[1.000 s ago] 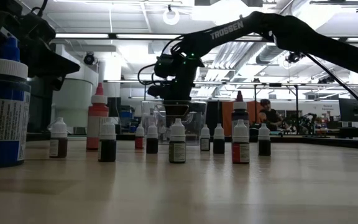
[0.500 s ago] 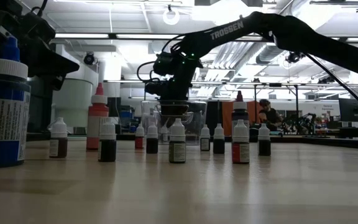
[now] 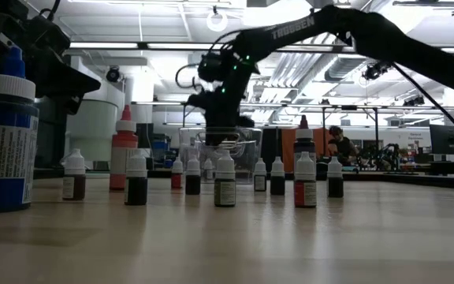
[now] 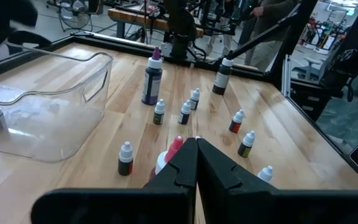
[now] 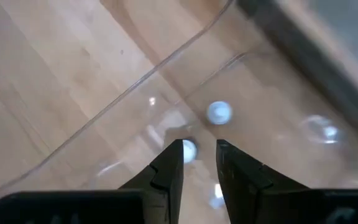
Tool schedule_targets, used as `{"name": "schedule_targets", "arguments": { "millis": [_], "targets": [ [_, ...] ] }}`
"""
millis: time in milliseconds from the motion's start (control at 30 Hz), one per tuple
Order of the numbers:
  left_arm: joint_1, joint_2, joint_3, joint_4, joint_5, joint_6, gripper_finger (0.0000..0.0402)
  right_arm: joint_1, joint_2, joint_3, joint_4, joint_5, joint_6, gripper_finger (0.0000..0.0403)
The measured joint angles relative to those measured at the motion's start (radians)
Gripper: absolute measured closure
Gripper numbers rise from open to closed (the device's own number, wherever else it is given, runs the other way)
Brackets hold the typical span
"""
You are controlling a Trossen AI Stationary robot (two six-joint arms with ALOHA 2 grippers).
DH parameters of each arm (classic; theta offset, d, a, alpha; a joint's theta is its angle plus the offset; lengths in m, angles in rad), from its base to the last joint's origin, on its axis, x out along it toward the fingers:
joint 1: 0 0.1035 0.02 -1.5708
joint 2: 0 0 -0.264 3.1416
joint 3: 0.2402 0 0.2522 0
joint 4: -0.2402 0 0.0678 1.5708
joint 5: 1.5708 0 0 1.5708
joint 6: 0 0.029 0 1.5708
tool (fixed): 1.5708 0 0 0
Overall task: Pick & Place food coloring
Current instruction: Put the small blue food coloring bottle into the container
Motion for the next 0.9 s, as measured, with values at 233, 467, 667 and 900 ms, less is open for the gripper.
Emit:
{"name": "schedule_targets", "arguments": {
  "millis": [233, 467, 667, 900],
  "targets": [
    [0.0, 0.0, 0.0, 0.0, 0.0, 0.0, 0.0401, 0.041, -0.106, 0.001, -0.056, 0.083, -0.12, 0.0309],
    [0.0, 0.0, 0.0, 0.0, -0.001, 0.0, 0.0401, 0.117, -0.206, 0.002, -0.175, 0.113, -0.147, 0.0308],
    [0.0, 0.0, 0.0, 0.0, -0.002, 0.0, 0.0401, 0.2, -0.294, 0.002, -0.376, 0.121, -0.036, 0.0308],
    [0.0, 0.0, 0.0, 0.0, -0.003, 0.0, 0.0401, 0.338, -0.374, -0.007, -0.543, 0.15, 0.203, 0.0308]
  ]
}}
